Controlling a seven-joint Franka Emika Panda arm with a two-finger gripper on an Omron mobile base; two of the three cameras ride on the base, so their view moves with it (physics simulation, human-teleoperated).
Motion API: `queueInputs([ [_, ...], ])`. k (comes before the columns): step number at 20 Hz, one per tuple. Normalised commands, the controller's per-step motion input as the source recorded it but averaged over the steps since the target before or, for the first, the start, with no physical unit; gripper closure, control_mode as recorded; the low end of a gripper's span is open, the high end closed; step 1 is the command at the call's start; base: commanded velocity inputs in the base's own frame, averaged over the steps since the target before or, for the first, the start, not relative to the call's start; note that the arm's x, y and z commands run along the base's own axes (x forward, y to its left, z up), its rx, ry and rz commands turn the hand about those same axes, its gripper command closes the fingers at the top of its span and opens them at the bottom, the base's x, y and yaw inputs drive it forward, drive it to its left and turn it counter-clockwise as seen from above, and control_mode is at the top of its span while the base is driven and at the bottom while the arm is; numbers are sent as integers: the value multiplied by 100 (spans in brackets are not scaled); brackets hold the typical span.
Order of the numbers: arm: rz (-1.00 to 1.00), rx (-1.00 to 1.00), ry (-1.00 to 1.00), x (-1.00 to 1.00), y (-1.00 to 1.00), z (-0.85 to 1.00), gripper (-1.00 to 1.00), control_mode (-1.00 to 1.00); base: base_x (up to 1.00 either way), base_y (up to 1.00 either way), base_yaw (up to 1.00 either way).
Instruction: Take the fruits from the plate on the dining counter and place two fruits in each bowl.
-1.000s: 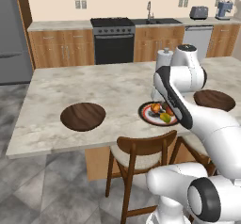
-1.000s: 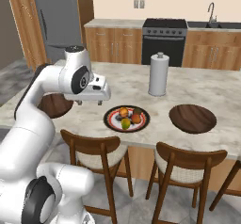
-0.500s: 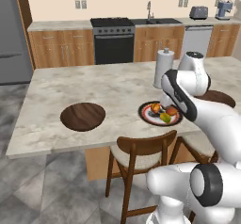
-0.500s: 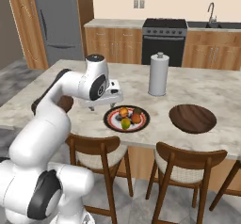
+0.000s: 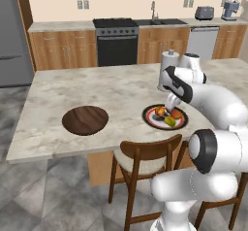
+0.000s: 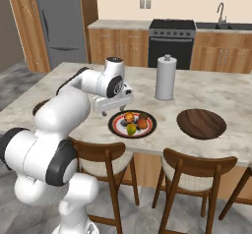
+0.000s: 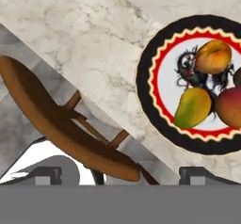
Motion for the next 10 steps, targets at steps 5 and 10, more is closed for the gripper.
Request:
queueInputs([
  [5,1,-2,5,52,1,-23,-100,-100,0,0,0],
  [10,0,-9,0,36,0,-33,-100,-100,0,0,0],
])
